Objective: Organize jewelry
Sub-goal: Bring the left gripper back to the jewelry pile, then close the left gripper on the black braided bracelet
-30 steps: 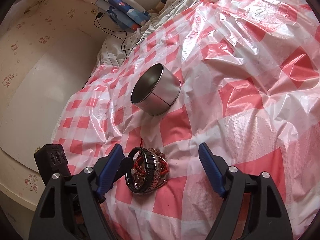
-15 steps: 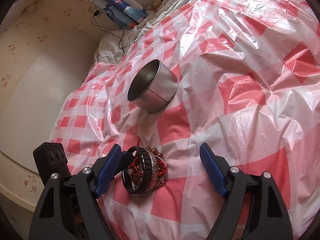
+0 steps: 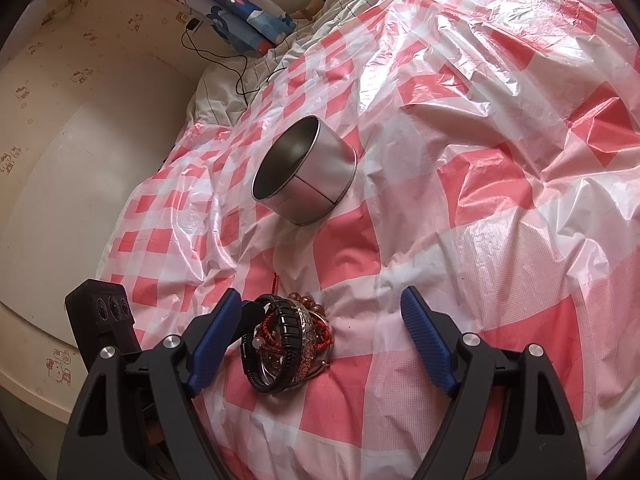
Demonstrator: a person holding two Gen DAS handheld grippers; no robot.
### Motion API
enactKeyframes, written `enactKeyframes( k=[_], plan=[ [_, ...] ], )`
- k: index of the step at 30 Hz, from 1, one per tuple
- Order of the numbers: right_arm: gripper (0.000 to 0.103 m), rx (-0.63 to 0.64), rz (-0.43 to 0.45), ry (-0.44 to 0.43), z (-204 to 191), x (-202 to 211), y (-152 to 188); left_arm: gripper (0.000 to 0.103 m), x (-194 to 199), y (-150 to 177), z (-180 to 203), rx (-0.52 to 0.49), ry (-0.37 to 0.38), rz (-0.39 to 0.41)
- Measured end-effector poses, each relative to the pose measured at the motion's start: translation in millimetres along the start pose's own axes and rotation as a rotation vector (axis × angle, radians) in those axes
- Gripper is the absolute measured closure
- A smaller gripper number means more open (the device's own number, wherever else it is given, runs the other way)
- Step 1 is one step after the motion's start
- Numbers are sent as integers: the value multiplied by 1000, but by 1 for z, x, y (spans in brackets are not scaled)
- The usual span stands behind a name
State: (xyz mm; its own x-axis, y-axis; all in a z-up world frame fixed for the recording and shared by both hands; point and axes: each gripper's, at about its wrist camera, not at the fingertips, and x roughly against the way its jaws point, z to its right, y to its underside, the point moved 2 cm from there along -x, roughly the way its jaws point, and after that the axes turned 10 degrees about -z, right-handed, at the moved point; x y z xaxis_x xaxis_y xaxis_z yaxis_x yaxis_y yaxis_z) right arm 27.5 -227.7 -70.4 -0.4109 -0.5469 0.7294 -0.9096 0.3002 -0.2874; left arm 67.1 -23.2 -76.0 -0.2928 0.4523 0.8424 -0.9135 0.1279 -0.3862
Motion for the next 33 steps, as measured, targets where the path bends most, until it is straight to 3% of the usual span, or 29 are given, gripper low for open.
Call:
enactKeyframes(
  k=[13,33],
  plan=[
    [21,9,-5,3,2,-4,0,60,0,0,-1,2,0,2],
    [20,52,39,72,0,-8,2,59,-7,-2,0,5,8,-10]
  ],
)
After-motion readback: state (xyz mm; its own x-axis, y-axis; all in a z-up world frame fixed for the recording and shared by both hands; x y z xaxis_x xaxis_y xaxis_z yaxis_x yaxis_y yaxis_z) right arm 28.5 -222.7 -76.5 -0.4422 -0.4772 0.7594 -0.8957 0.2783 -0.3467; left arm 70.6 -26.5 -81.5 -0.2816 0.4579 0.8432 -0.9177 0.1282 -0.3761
